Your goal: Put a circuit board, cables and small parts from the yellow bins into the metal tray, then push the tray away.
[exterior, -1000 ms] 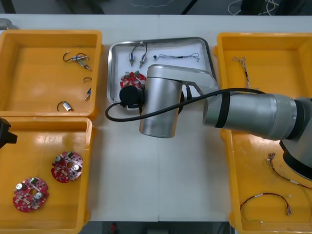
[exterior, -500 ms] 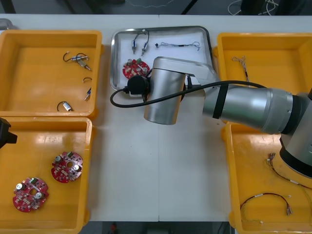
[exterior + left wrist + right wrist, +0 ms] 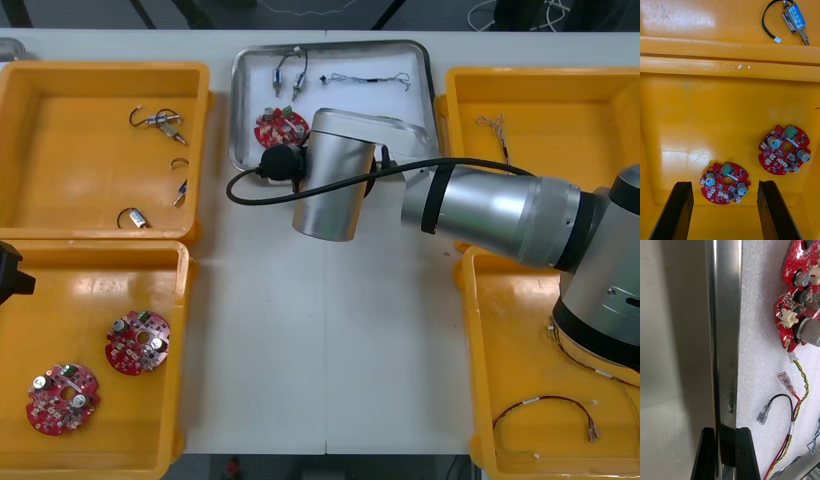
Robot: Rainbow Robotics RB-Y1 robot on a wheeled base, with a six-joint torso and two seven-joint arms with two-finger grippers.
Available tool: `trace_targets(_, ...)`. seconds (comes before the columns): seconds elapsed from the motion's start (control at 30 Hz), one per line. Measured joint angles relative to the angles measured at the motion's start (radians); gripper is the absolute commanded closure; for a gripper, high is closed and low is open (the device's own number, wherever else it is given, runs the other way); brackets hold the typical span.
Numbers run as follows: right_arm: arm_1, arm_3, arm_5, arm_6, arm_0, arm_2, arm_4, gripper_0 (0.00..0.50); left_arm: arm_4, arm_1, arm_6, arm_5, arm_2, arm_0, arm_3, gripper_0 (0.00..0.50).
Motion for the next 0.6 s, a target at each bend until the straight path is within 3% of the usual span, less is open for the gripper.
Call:
trace_targets(0.47,0.028,0.052,-0.009,0.000,-0.001,-0.049,0.001,0.490,0.000,0.000,0.000,0.000,0.000,0.000,0.000,0.000)
trace_targets(0.5,0.028,0.052,-0.009,0.000,-0.001,-0.049,0.001,0.326,0.000,0.000,0.000,0.000,0.000,0.000,0.000,0.000)
trace_targets(0.6,0.029,0.052,-0.009,0.000,-0.002,-0.049,0.001,0.135,0.000,0.000,0.000,0.000,0.000,0.000,0.000,0.000)
